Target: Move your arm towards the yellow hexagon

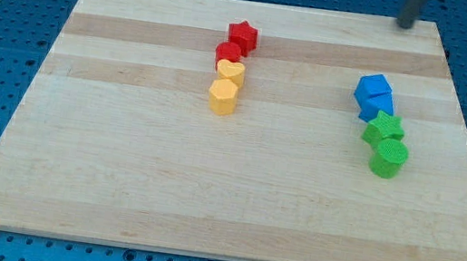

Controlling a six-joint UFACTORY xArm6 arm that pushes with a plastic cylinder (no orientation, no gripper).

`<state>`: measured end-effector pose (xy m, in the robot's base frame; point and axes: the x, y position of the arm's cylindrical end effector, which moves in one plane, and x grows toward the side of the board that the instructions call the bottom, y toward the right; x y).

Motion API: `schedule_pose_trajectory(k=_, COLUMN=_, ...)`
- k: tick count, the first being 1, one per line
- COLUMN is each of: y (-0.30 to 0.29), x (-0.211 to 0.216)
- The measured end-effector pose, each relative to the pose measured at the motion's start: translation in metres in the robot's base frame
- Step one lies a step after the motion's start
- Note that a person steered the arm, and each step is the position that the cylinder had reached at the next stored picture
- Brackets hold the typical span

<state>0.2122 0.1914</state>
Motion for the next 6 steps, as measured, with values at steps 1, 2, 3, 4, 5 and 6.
schedule_pose_trajectory(k=1, y=-0.083, x=0.044)
schedule_pose_trajectory(k=2, y=-0.103, x=0.129)
schedule_pose_trajectory(k=3, y=-0.117, x=0.215)
schedule_pose_trajectory(k=4, y=-0.148, x=0.281)
schedule_pose_trajectory(k=5, y=-0.186, x=0.314)
schedule_pose_trajectory(k=6, y=-0.230, x=0.320)
